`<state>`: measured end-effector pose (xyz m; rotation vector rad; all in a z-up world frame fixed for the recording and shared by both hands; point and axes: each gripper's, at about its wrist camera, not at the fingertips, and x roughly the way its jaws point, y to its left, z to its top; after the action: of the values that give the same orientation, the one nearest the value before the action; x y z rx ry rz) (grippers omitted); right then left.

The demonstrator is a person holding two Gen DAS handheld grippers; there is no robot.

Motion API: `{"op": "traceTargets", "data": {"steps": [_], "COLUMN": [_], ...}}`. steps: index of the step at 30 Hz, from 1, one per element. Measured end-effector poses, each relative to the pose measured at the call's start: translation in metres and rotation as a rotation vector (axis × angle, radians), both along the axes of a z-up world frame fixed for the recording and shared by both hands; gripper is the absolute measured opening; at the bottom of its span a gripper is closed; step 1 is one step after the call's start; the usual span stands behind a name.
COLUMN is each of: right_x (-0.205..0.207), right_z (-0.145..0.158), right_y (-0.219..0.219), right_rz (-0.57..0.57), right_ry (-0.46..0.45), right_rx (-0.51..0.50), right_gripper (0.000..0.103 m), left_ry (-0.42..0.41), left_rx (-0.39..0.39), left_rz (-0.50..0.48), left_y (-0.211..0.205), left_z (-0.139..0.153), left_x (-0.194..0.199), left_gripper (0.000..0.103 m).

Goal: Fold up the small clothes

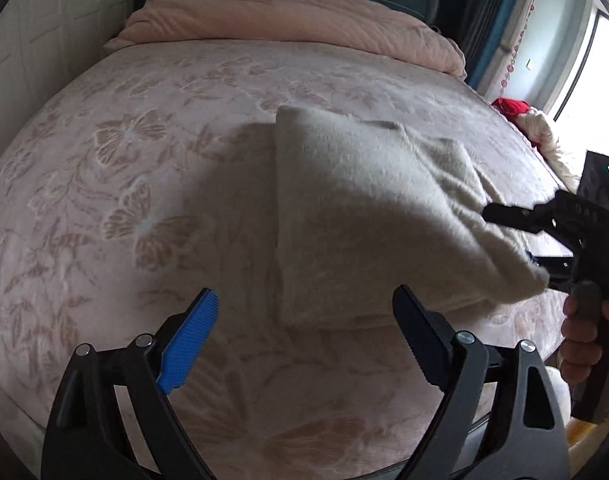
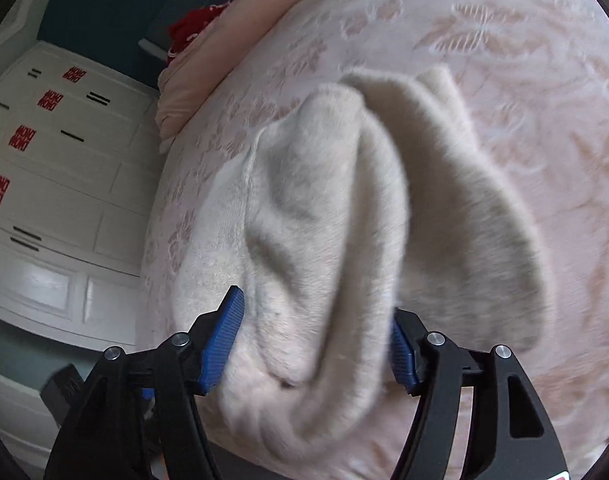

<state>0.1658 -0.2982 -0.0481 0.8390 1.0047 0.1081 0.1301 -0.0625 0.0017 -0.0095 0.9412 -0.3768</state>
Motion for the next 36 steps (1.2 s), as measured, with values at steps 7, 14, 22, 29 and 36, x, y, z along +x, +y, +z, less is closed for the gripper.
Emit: {"op": "traceTargets", "data": {"steps": [7, 14, 22, 29, 36], "right_x": [0.039, 0.039, -0.017, -0.042, -0.023], "right_z": [0.069, 0.058, 0.024, 0.008, 0.02], "right_y": [0.022, -0.045, -0.053, -0.03, -0.03], "right_rz": [0.055, -0.02, -0.06, -0.041, -0.001], "right_ry": [-0.145, -0.046, -0.037, -0.023, -0.041], "right_rx": [-0.171, -0.295, -0.122, -0.057, -0.156], "right_gripper": [0.017, 0.026, 0.04, 0.058, 0.023], "left_ry": [-0.015, 0.01, 0.063, 0.08, 0.111], "left_rx": [0.0, -0.008, -0.018, -0.053, -0.004], "left_rz": [-0.071, -0.088, -0.033, -0.076, -0.097], "left_y": [-0.022, -0.042, -0.039, -0.035, -0.044], "left_z": [0.005, -0.007, -0.027, -0.025, -0.034], "left_x": [-0.014, -0.003, 0.009, 0.019, 0.02], "left_gripper": [0.087, 0.087, 0.086, 0.058, 0.055]}}
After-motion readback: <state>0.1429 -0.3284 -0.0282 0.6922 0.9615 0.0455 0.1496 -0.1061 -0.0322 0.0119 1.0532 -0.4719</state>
